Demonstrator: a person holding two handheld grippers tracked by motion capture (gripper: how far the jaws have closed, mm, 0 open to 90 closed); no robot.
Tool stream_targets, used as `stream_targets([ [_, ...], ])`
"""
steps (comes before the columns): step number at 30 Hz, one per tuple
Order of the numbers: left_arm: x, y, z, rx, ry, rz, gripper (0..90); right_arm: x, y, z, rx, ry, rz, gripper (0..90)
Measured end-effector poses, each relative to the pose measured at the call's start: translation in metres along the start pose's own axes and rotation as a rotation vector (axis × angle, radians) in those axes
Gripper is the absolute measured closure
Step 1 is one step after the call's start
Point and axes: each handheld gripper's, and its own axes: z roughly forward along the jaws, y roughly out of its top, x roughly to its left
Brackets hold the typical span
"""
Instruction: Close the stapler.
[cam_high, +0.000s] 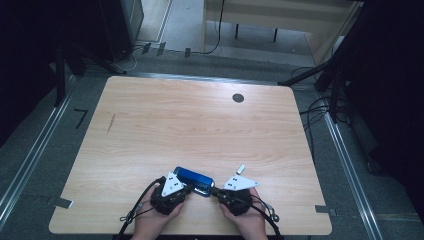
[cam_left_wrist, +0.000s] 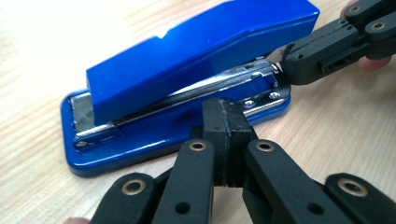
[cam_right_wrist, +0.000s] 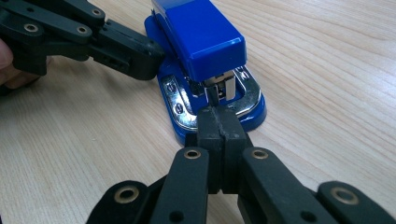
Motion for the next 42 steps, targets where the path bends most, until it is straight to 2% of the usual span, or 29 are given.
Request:
stream_targets([
  [4, 0.000, 0.003, 0.003, -0.011, -0.003, 0.007, 90.0, 0.000, 0.000, 0.000, 0.000, -0.003, 0.003, 90.0],
  [7, -0.002, 0.004, 0.005, -0.010, -0.003, 0.039, 90.0, -0.001, 0.001, 0.000, -0.002, -0.012, 0.001, 90.0],
  [9, -0.003, 0.004, 0.005, -0.010, 0.000, 0.044, 90.0, -0.001, 0.001, 0.000, -0.002, -0.012, 0.001, 90.0],
  [15, 0.000, 0.007, 0.008, -0.009, -0.018, 0.029, 90.0, -0.003, 0.001, -0.002, -0.004, -0.019, 0.011, 90.0],
  [16, 0.001, 0.008, 0.009, -0.008, -0.035, 0.025, 90.0, -0.007, 0.002, -0.007, -0.038, -0.018, 0.030, 90.0],
  [21, 0.001, 0.009, 0.011, -0.007, -0.031, 0.013, 90.0, -0.012, 0.004, -0.011, -0.054, -0.035, 0.048, 90.0],
  [24, 0.003, 0.008, 0.010, -0.006, -0.042, -0.005, 90.0, -0.011, 0.005, -0.006, -0.044, -0.030, 0.035, 90.0],
  [27, 0.002, 0.008, 0.010, -0.009, -0.036, 0.002, 90.0, -0.007, 0.006, -0.004, -0.032, -0.040, 0.013, 90.0],
  [32, 0.002, 0.008, 0.010, -0.008, -0.039, -0.003, 90.0, -0.006, 0.009, -0.009, -0.055, -0.020, 0.009, 90.0],
  [34, 0.002, 0.008, 0.010, -0.009, -0.037, -0.001, 90.0, -0.005, 0.011, -0.010, -0.053, -0.029, -0.007, 90.0],
  [42, 0.004, 0.008, 0.010, -0.007, -0.044, -0.013, 90.0, -0.005, 0.017, -0.014, -0.078, -0.021, -0.007, 90.0],
])
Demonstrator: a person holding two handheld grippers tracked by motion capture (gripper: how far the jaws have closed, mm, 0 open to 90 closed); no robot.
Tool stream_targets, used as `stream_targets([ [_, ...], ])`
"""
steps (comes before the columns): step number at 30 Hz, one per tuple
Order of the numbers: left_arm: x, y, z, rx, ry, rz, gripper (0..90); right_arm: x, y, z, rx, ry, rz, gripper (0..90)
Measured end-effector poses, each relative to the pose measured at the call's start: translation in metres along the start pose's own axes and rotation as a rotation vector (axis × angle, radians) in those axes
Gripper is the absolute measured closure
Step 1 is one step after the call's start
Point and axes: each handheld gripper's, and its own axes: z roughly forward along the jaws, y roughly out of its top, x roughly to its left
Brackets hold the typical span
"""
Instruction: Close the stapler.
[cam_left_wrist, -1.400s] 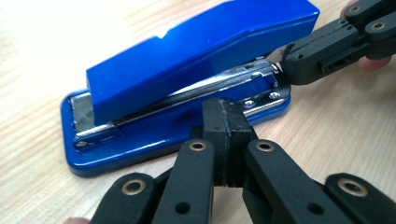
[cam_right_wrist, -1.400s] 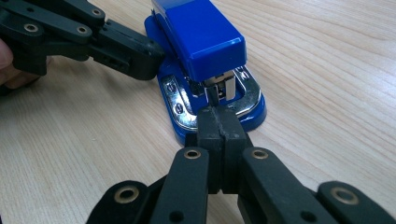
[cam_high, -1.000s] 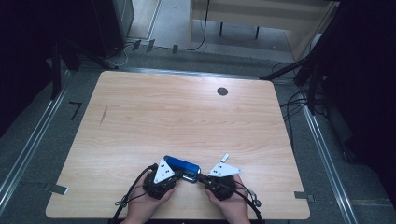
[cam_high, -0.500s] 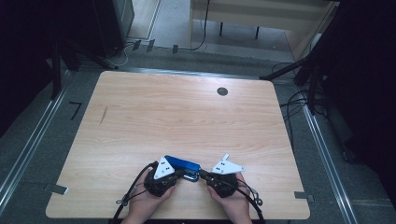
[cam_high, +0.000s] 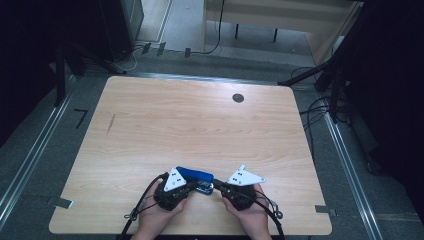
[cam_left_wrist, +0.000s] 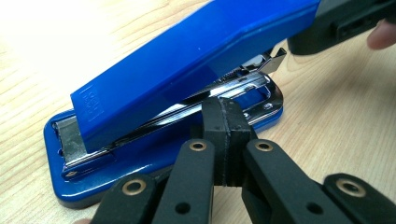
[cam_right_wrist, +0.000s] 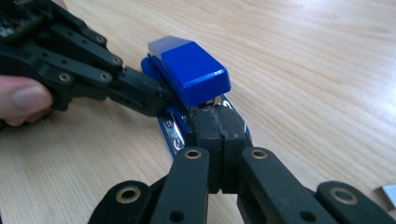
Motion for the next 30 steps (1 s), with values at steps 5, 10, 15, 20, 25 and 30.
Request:
stream_targets([
  [5, -0.001, 0.000, 0.000, -0.004, 0.001, 0.001, 90.0, 0.001, 0.008, -0.004, -0.026, 0.003, -0.012, 90.0],
  [10, -0.001, 0.000, 0.000, -0.004, 0.007, 0.004, 90.0, 0.003, 0.017, -0.004, -0.044, 0.007, -0.025, 90.0],
  [15, -0.002, 0.000, 0.000, -0.003, 0.013, 0.010, 90.0, 0.006, 0.025, -0.005, -0.062, 0.009, -0.039, 90.0],
  [20, -0.002, 0.000, 0.000, -0.005, 0.016, 0.015, 90.0, 0.008, 0.031, -0.005, -0.072, 0.008, -0.044, 90.0],
  [25, -0.003, 0.000, 0.000, -0.005, 0.020, 0.017, 90.0, 0.009, 0.035, -0.005, -0.075, 0.015, -0.047, 90.0],
  [30, -0.003, 0.000, 0.000, -0.004, 0.022, 0.018, 90.0, 0.011, 0.039, -0.004, -0.082, 0.016, -0.055, 90.0],
])
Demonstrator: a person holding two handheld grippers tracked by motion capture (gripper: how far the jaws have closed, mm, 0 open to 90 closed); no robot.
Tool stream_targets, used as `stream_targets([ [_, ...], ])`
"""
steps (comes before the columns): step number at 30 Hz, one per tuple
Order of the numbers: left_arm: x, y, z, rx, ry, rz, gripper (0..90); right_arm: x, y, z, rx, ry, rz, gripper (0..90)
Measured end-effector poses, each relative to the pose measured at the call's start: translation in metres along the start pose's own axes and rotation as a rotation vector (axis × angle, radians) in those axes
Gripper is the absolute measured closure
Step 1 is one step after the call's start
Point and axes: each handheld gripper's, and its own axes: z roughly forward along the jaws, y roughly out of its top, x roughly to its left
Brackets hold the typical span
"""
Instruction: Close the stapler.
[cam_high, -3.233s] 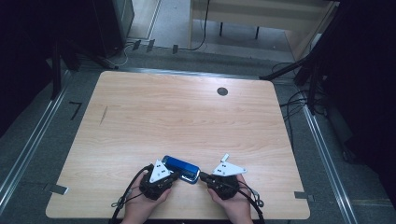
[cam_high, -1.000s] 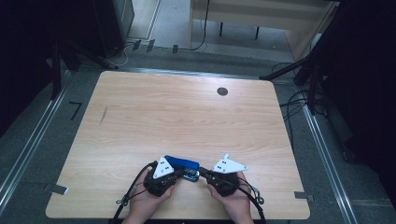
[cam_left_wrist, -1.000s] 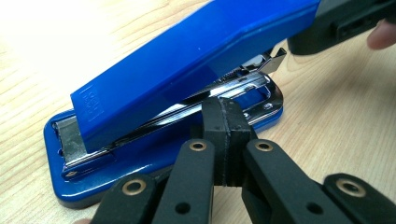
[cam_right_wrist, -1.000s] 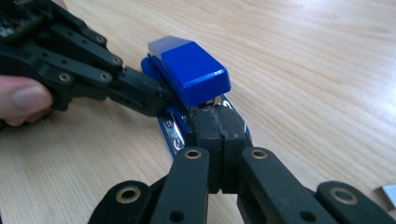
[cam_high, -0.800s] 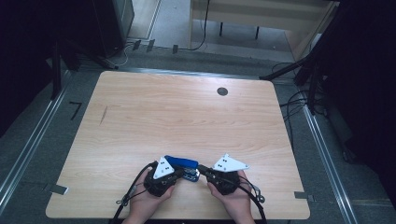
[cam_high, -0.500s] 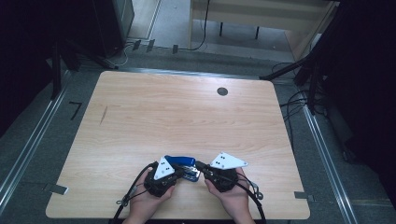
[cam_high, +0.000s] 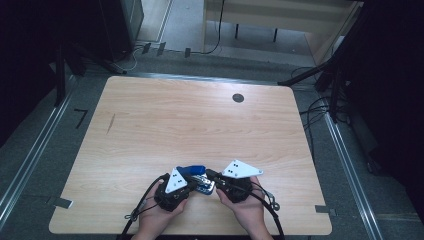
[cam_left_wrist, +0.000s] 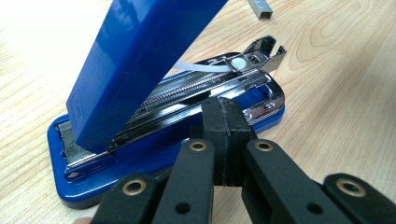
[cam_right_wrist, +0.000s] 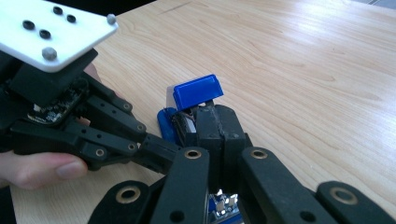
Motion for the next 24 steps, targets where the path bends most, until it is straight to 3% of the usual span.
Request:
stream_targets([
  [24, -0.002, 0.000, 0.000, -0.002, 0.004, 0.013, 90.0, 0.008, 0.023, 0.009, -0.017, 0.021, -0.033, 90.0],
])
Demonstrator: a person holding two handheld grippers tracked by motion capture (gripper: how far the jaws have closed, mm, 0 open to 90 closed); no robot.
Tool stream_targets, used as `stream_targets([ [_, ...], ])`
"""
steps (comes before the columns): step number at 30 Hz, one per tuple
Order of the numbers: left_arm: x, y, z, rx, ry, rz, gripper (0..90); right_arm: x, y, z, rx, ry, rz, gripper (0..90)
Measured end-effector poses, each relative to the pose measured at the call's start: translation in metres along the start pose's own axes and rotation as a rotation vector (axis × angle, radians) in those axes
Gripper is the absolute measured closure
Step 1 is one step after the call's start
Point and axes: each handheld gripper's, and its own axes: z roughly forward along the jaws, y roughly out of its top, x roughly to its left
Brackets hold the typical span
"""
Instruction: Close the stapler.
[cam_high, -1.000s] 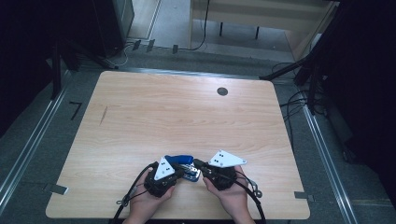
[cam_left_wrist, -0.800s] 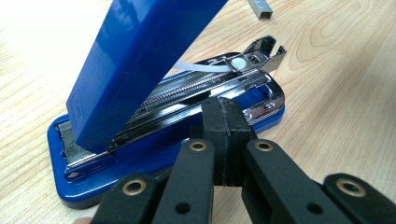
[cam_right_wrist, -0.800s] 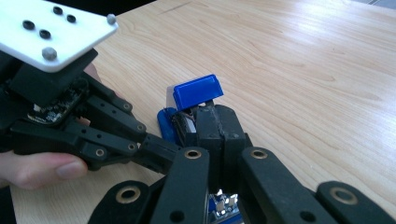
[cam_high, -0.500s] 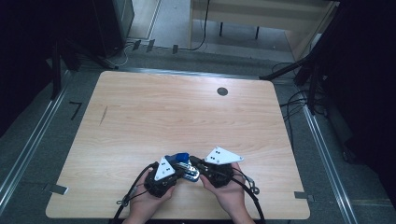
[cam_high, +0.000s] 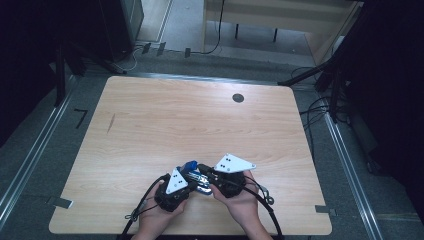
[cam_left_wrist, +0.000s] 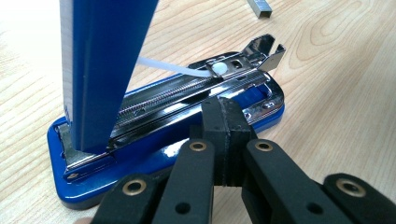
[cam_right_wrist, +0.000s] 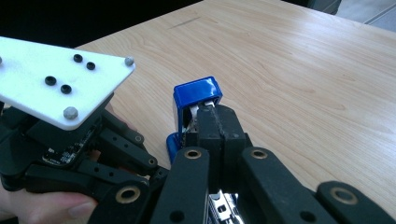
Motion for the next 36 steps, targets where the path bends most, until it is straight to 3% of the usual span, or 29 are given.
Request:
stream_targets([
  [36, -0.001, 0.000, 0.000, 0.001, 0.006, 0.016, 90.0, 0.014, 0.026, 0.026, -0.021, 0.026, -0.040, 90.0],
])
